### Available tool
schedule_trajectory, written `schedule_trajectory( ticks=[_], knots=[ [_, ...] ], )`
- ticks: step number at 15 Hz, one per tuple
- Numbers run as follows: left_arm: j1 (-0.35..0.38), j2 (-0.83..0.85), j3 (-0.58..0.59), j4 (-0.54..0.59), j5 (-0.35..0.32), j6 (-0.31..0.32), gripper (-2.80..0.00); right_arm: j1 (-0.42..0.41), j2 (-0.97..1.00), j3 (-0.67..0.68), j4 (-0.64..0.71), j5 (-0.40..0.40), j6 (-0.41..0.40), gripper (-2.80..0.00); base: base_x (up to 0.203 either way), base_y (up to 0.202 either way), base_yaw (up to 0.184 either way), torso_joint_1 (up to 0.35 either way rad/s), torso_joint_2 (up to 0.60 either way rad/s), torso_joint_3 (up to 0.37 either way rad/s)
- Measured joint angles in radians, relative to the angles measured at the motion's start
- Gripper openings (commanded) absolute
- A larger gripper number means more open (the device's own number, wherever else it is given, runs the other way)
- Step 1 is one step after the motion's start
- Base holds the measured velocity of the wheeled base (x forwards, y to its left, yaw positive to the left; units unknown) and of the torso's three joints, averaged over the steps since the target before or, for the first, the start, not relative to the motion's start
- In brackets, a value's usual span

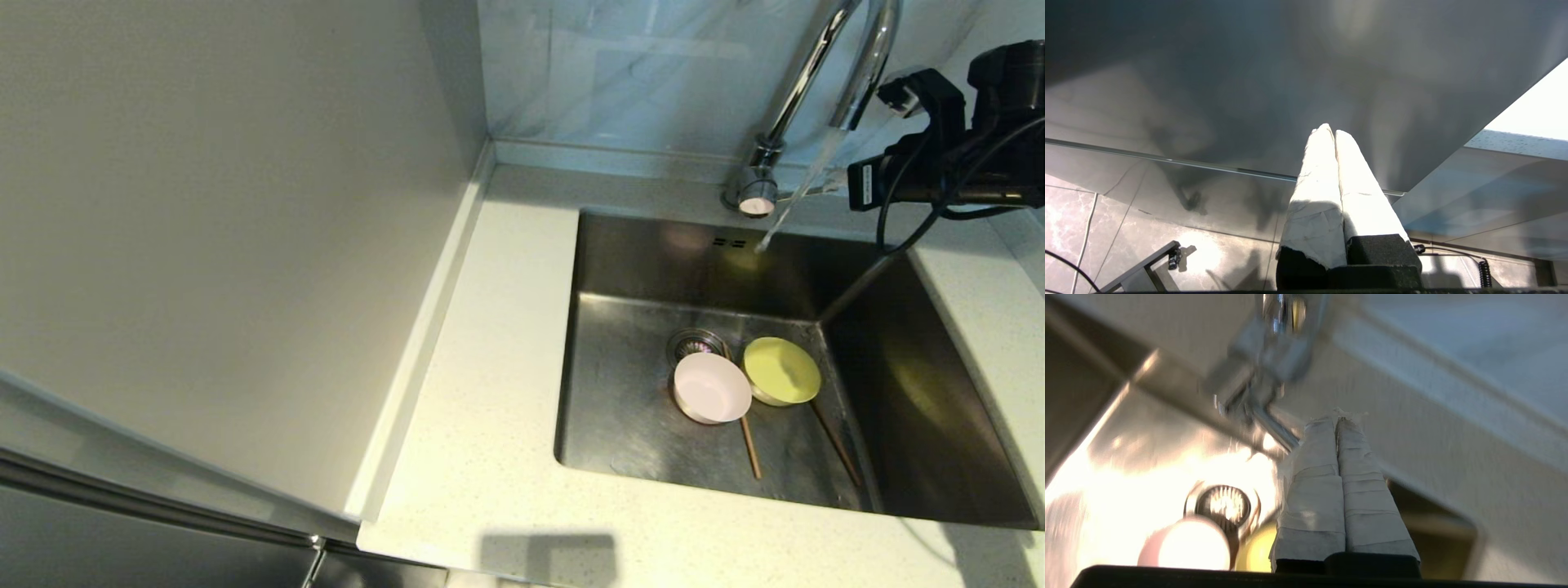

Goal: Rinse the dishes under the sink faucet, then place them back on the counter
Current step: Turn on the faucet, then wait for the water to rinse the bowl

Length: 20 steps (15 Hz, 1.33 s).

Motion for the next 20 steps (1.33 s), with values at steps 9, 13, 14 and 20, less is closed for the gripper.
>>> schedule_trajectory(
  ticks=[9,13,14,20],
  knots=[
    [0.0,0.0,0.0,0.0,0.0,0.0,-2.8,-0.047,-0.08,0.005,0.023,0.008,0.077,-2.8,0.0,0.0,0.0,0.0,0.0,0.0],
    [0.0,0.0,0.0,0.0,0.0,0.0,-2.8,-0.143,-0.16,0.002,0.01,-0.005,0.116,-2.8,0.0,0.0,0.0,0.0,0.0,0.0],
    [0.0,0.0,0.0,-0.001,0.0,0.0,-2.8,-0.178,-0.19,0.03,0.009,-0.013,0.105,-2.8,0.0,0.0,0.0,0.0,0.0,0.0],
    [0.0,0.0,0.0,0.0,0.0,0.0,-2.8,-0.369,-0.442,0.521,0.045,-0.05,-0.009,-2.8,0.0,0.0,0.0,0.0,0.0,0.0]
  ],
)
